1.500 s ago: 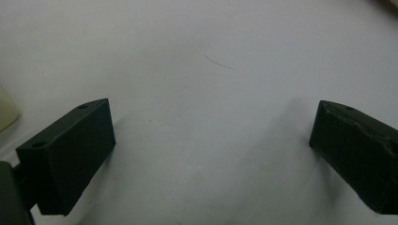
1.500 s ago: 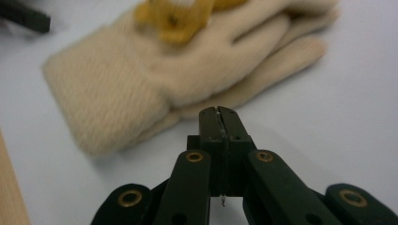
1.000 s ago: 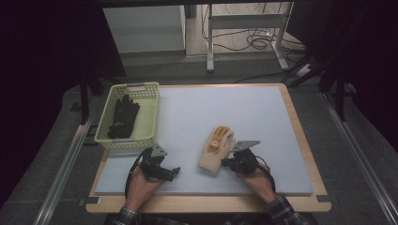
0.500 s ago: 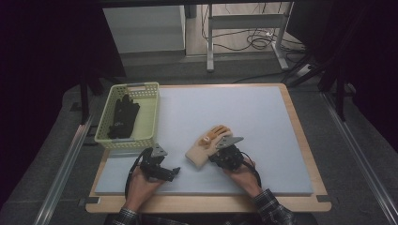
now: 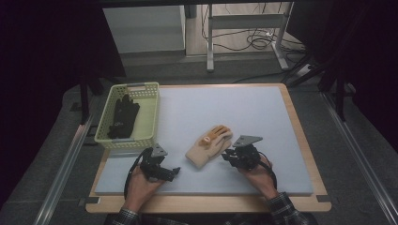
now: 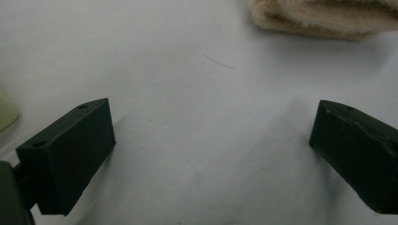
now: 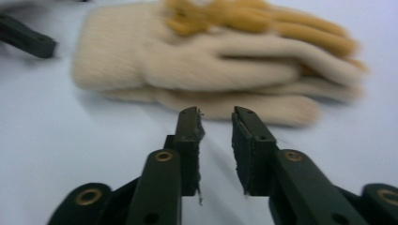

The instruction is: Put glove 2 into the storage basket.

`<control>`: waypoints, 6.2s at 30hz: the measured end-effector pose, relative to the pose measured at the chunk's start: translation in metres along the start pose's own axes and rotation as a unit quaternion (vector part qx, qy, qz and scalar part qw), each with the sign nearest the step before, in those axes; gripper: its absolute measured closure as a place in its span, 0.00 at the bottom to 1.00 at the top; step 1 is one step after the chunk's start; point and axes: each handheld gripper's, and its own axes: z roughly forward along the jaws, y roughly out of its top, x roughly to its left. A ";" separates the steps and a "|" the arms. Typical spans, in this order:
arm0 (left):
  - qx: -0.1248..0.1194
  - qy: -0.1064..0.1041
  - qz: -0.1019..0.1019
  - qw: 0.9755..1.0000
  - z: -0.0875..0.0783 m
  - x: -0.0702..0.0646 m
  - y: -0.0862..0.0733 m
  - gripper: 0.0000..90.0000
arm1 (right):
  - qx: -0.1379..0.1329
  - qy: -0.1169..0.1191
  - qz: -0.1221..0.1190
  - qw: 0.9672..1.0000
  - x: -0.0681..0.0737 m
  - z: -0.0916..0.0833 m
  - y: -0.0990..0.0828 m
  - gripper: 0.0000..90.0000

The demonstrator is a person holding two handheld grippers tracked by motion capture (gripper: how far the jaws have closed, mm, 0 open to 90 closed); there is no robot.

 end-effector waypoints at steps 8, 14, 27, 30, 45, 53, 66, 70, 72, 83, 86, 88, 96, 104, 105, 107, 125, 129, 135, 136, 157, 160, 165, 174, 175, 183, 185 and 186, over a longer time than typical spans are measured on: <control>-0.003 -0.001 -0.004 1.000 0.000 0.000 0.000 0.01 | -0.005 -0.059 0.032 0.998 -0.032 -0.029 -0.020 0.53; -0.004 -0.001 -0.004 1.000 0.000 0.000 0.000 0.01 | 0.004 -0.107 0.056 0.993 -0.055 -0.039 -0.037 0.35; -0.001 -0.003 0.000 1.000 0.000 -0.001 0.001 0.01 | 0.020 -0.128 0.079 0.988 -0.072 -0.033 -0.053 0.22; -0.015 -0.026 -0.005 1.000 -0.004 -0.005 0.008 0.01 | 0.019 -0.129 0.078 0.988 -0.071 -0.033 -0.053 0.22; -0.036 -0.074 0.037 0.996 0.019 -0.032 0.084 0.00 | 0.018 -0.129 0.079 0.988 -0.071 -0.033 -0.053 0.22; -0.010 -0.073 0.052 0.996 0.058 -0.039 0.110 0.00 | 0.018 -0.129 0.079 0.988 -0.071 -0.033 -0.053 0.22; 0.028 -0.056 0.065 0.996 0.092 -0.050 0.114 0.00 | 0.018 -0.128 0.079 0.988 -0.072 -0.033 -0.053 0.22; 0.024 -0.056 0.068 0.996 0.089 -0.051 0.114 0.11 | 0.019 -0.128 0.079 0.988 -0.071 -0.033 -0.053 0.22; 0.022 -0.051 0.061 0.997 0.086 -0.049 0.114 0.19 | 0.019 -0.129 0.079 0.988 -0.071 -0.033 -0.053 0.22; 0.018 -0.046 0.052 0.997 0.080 -0.049 0.114 0.61 | 0.019 -0.129 0.078 0.988 -0.071 -0.033 -0.053 0.22; 0.018 -0.047 0.053 0.997 0.080 -0.050 0.114 0.65 | 0.019 -0.129 0.078 0.988 -0.071 -0.033 -0.053 0.22; 0.018 -0.050 0.052 0.997 0.079 -0.049 0.114 0.67 | 0.019 -0.129 0.078 0.988 -0.071 -0.033 -0.053 0.22; 0.017 -0.063 0.043 0.997 0.076 -0.045 0.115 0.70 | 0.019 -0.129 0.078 0.988 -0.071 -0.033 -0.053 0.22; 0.007 -0.056 0.030 0.998 0.065 -0.040 0.120 0.70 | 0.018 -0.129 0.079 0.988 -0.071 -0.033 -0.053 0.22; 0.007 -0.054 0.030 0.998 0.063 -0.039 0.121 0.70 | 0.018 -0.129 0.079 0.988 -0.071 -0.033 -0.053 0.22; 0.002 -0.049 0.026 0.998 0.058 -0.035 0.123 0.70 | 0.018 -0.129 0.079 0.988 -0.071 -0.033 -0.053 0.22; -0.019 0.006 -0.020 1.000 0.002 0.008 0.144 0.69 | 0.018 -0.129 0.079 0.988 -0.071 -0.033 -0.053 0.22; -0.020 0.028 -0.034 0.999 -0.010 0.020 0.148 0.69 | 0.018 -0.129 0.078 0.988 -0.071 -0.033 -0.053 0.22; -0.025 0.059 -0.061 0.996 -0.028 0.044 0.150 0.68 | 0.018 -0.130 0.079 0.988 -0.071 -0.033 -0.053 0.22; -0.025 0.065 -0.064 0.996 -0.032 0.048 0.149 0.68 | 0.018 -0.130 0.078 0.988 -0.071 -0.033 -0.054 0.22; -0.035 0.185 -0.181 0.965 -0.094 0.155 0.114 0.67 | 0.017 -0.129 0.079 0.988 -0.071 -0.033 -0.054 0.22; -0.028 0.190 -0.190 0.963 -0.088 0.164 0.106 0.67 | 0.017 -0.129 0.079 0.988 -0.071 -0.033 -0.054 0.22; -0.013 0.189 -0.199 0.961 -0.067 0.175 0.097 0.66 | 0.017 -0.129 0.079 0.988 -0.071 -0.033 -0.054 0.22; 0.031 0.180 -0.201 0.962 -0.028 0.183 0.096 0.66 | 0.017 -0.129 0.079 0.988 -0.071 -0.033 -0.054 0.22; 0.037 0.181 -0.196 0.963 -0.026 0.183 0.097 0.65 | 0.017 -0.129 0.079 0.988 -0.071 -0.033 -0.054 0.22; 0.080 0.183 -0.187 0.962 0.002 0.185 0.103 0.63 | 0.016 -0.129 0.079 0.988 -0.071 -0.033 -0.054 0.22; 0.099 0.182 -0.181 0.961 0.009 0.185 0.104 0.61 | 0.016 -0.129 0.079 0.988 -0.071 -0.033 -0.054 0.22; 0.112 0.174 -0.182 0.961 0.013 0.186 0.104 0.60 | 0.016 -0.129 0.079 0.988 -0.071 -0.033 -0.054 0.22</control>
